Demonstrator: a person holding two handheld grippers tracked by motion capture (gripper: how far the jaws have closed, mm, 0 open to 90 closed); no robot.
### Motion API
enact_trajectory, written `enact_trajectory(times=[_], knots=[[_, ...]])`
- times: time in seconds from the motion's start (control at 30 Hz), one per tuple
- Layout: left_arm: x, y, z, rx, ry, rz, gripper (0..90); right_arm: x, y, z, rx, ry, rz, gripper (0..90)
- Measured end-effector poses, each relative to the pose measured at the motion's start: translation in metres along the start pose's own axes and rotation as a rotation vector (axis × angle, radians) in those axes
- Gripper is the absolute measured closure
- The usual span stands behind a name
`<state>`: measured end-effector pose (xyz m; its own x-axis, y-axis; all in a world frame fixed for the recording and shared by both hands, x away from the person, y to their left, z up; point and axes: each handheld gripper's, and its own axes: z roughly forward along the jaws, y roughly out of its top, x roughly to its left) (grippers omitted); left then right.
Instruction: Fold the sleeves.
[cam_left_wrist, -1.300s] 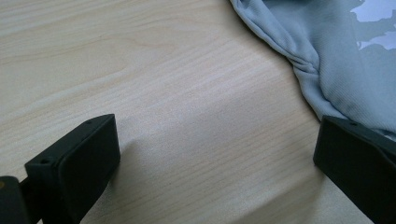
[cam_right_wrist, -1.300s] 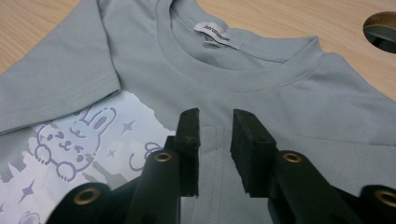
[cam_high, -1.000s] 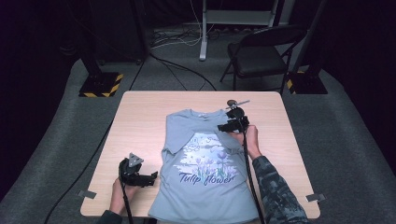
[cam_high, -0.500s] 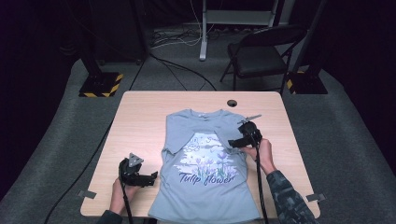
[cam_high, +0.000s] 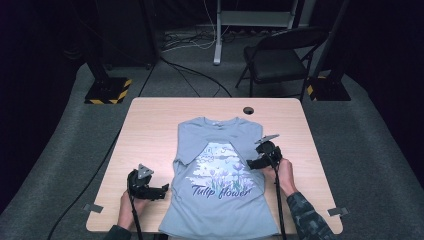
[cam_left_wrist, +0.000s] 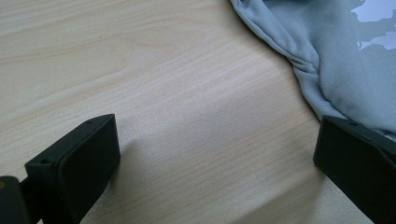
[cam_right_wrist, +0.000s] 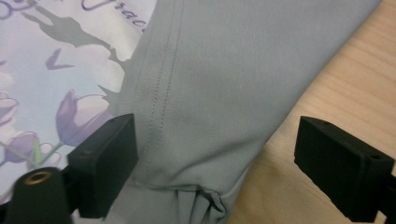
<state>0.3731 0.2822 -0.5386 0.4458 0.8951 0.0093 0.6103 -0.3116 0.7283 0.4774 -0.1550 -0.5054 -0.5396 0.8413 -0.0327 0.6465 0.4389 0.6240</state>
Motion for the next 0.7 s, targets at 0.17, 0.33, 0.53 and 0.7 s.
enact_trajectory(times=[0.17, 0.33, 0.53, 0.7], knots=[[0.0, 0.0, 0.0, 0.0, 0.0, 0.0, 0.0, -0.005, -0.002, -0.015, -0.042, 0.021, 0.015, 5.0], [0.0, 0.0, 0.0, 0.0, 0.0, 0.0, 0.0, -0.012, -0.011, -0.032, -0.072, 0.023, 0.035, 3.7], [0.0, 0.0, 0.0, 0.0, 0.0, 0.0, 0.0, -0.018, -0.033, -0.052, -0.097, 0.011, 0.047, 2.6], [0.0, 0.0, 0.0, -0.001, 0.0, 0.0, 0.0, -0.02, -0.052, -0.064, -0.117, -0.013, 0.061, 2.4]])
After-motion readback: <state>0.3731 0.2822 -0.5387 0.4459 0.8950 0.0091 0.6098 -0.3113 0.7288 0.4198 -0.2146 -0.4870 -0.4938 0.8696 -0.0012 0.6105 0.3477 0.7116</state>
